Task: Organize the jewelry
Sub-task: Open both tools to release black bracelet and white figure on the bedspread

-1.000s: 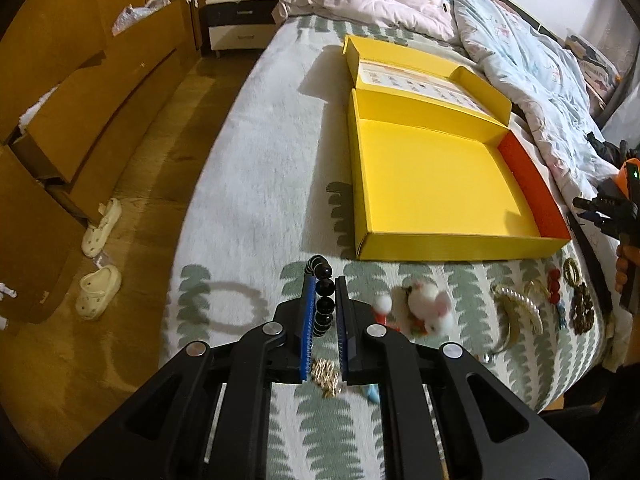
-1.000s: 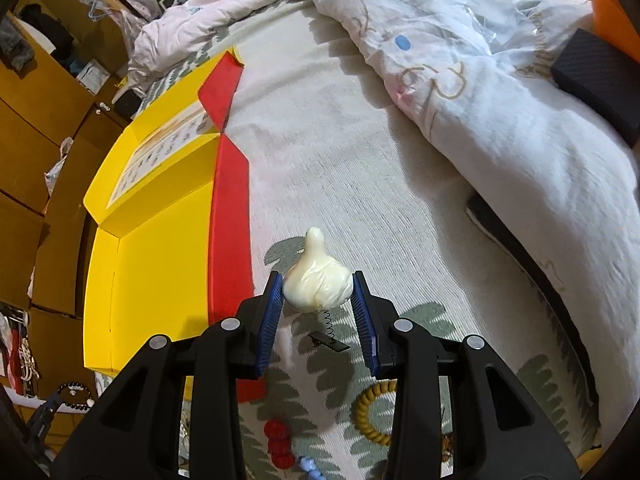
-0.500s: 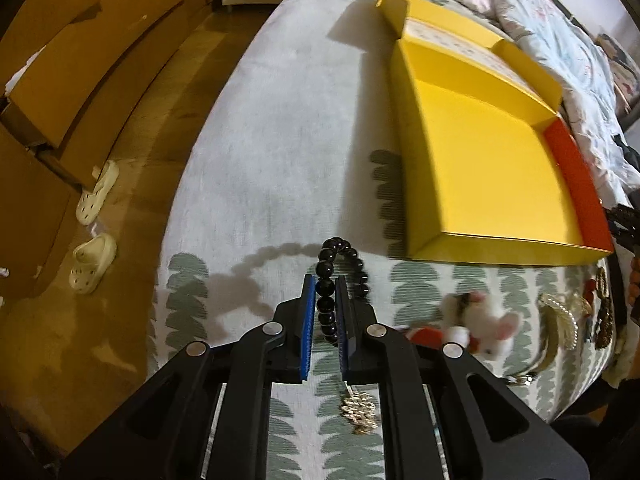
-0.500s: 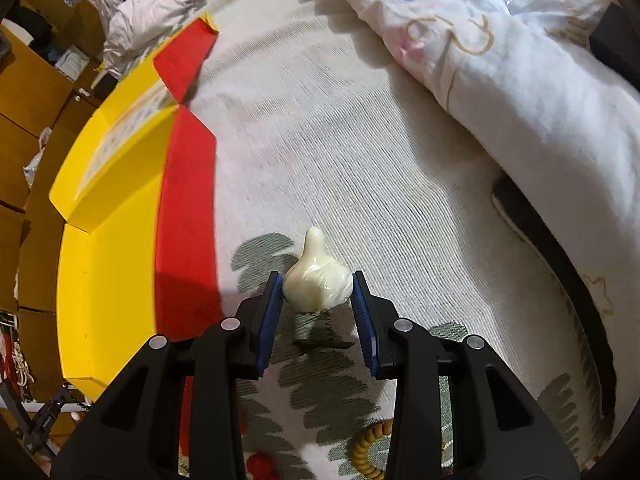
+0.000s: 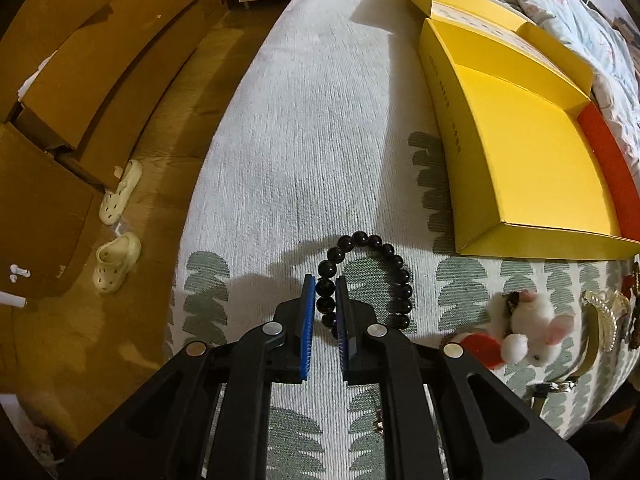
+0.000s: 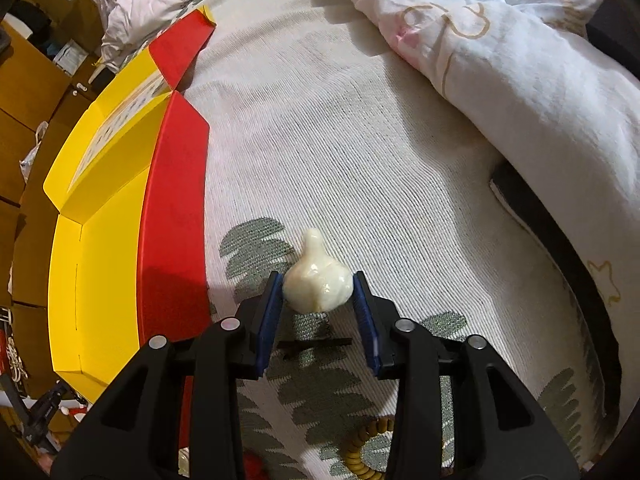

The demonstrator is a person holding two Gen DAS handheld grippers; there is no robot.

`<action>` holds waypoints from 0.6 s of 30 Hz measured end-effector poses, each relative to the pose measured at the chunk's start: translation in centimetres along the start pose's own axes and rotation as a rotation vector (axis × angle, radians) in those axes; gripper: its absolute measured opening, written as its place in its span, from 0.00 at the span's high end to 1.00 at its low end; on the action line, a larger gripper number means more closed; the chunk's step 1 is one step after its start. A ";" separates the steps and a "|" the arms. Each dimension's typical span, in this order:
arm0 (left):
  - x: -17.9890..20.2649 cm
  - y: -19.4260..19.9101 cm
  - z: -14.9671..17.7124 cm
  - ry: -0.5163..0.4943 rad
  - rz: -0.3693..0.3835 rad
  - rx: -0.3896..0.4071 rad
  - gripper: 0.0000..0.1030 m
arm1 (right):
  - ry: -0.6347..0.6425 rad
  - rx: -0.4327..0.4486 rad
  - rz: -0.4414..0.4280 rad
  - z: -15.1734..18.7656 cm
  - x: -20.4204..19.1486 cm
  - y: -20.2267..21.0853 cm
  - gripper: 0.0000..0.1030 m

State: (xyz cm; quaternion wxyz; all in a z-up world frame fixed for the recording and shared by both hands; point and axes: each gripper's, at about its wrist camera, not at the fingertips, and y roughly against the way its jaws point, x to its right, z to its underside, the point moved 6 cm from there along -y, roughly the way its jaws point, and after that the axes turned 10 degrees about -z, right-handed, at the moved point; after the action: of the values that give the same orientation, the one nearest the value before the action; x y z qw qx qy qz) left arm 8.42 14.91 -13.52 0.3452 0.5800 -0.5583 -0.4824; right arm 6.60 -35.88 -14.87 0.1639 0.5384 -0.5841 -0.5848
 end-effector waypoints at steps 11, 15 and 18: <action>0.4 1.6 0.2 -0.004 -0.038 0.055 0.67 | 0.011 0.036 0.014 0.4 -0.1 1.9 0.60; 0.1 2.7 0.1 0.010 -0.045 0.099 0.51 | 0.034 0.046 0.036 0.9 -0.7 2.8 0.58; 0.0 3.7 0.4 0.022 -0.040 0.127 0.51 | 0.053 0.059 0.054 1.6 -1.3 3.9 0.58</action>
State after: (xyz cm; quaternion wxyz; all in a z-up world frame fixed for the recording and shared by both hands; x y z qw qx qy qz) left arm 6.91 14.44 -10.12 0.3041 0.6172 -0.5723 -0.4462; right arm 4.06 -35.02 -11.42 0.1791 0.5425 -0.6107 -0.5484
